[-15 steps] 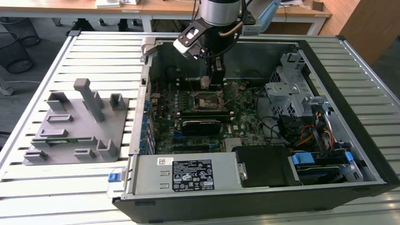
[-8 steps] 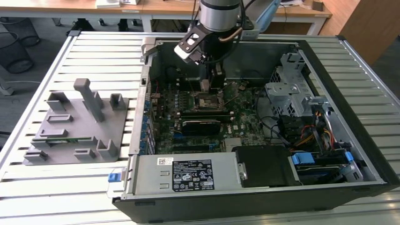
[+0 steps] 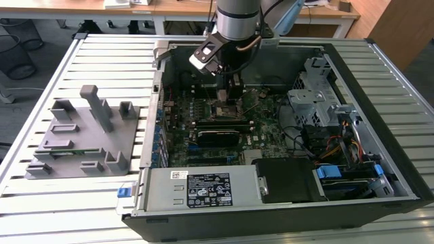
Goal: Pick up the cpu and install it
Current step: 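Place the cpu into insertion slot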
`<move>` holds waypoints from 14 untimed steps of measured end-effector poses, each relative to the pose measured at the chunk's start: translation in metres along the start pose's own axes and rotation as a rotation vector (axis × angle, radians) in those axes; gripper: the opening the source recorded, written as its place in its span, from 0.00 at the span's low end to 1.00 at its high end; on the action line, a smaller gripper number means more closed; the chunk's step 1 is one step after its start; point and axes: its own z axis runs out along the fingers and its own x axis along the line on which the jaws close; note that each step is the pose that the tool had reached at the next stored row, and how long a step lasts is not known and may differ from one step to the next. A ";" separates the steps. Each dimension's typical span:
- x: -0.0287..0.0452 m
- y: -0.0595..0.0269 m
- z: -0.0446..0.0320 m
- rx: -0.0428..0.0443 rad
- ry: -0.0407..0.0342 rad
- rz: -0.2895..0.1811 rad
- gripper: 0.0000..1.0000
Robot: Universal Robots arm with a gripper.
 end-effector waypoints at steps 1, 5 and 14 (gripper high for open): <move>0.0001 0.0000 0.0013 0.0000 0.0000 0.001 0.54; 0.0012 0.0000 0.0082 0.0002 -0.0001 0.003 0.54; 0.0057 0.0000 0.0200 0.0005 -0.0005 0.021 0.54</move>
